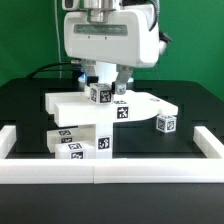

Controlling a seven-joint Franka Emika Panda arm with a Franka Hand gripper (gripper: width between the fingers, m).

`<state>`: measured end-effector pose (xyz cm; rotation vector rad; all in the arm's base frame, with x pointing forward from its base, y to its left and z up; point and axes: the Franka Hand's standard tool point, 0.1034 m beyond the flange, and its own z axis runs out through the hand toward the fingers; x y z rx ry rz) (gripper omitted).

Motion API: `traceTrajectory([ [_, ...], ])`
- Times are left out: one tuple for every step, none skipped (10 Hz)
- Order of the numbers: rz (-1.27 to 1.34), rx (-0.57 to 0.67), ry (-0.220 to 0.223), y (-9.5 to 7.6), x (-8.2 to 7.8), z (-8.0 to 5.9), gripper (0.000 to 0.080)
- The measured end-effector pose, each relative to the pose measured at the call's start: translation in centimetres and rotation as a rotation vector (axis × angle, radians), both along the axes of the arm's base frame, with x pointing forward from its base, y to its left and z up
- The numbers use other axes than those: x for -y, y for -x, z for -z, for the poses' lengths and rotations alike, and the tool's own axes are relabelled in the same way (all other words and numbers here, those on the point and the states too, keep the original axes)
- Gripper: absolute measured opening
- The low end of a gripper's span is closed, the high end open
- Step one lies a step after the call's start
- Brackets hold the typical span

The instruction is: Assemble chair

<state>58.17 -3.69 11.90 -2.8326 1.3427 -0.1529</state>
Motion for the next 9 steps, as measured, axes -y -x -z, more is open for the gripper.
traceTrajectory([
  [-0.128,0.008,0.016,-0.17,-0.13,-0.01,0.064],
  [-0.197,0.006,0.022,-0.17,-0.3,0.0,0.064],
  [-0.27,0.003,0.03,-0.16,-0.22,0.02,0.0648],
  [-0.326,0.0,0.035,-0.15,-0.19,0.03,0.0648],
  [-0.411,-0.004,0.044,-0.15,-0.16,0.03,0.0649],
  [-0.492,-0.006,0.052,-0.17,-0.11,0.02,0.0649],
  [-0.591,-0.007,0.064,-0.24,0.01,-0.03,0.0649],
  [-0.694,-0.01,0.075,-0.25,0.11,-0.04,0.0649],
  [-0.777,-0.014,0.083,-0.25,0.13,-0.05,0.0649],
])
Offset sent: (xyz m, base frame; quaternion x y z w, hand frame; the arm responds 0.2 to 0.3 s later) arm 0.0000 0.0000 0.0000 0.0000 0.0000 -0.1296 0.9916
